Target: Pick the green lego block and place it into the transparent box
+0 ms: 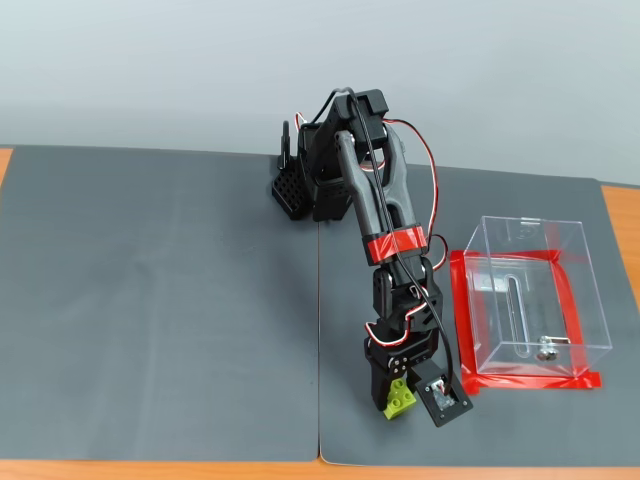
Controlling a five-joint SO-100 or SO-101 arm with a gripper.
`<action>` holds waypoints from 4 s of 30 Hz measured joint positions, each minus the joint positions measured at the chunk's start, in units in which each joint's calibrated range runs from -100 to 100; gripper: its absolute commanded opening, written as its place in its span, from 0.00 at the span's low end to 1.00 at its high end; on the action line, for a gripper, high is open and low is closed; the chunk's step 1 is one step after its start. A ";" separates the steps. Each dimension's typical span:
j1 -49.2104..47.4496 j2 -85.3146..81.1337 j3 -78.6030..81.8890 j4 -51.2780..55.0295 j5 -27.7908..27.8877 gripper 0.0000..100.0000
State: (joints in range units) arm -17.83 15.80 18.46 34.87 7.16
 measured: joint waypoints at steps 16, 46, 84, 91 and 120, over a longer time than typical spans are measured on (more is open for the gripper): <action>0.00 -12.32 0.09 0.00 0.00 0.12; -10.98 -44.35 -2.78 25.33 -6.59 0.12; -31.98 -21.75 -15.81 26.80 -8.21 0.12; -32.28 -21.16 -15.81 21.94 -8.01 0.20; -25.42 -30.84 -15.99 23.33 -7.67 0.20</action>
State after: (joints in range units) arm -43.26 -15.04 2.47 58.20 -0.51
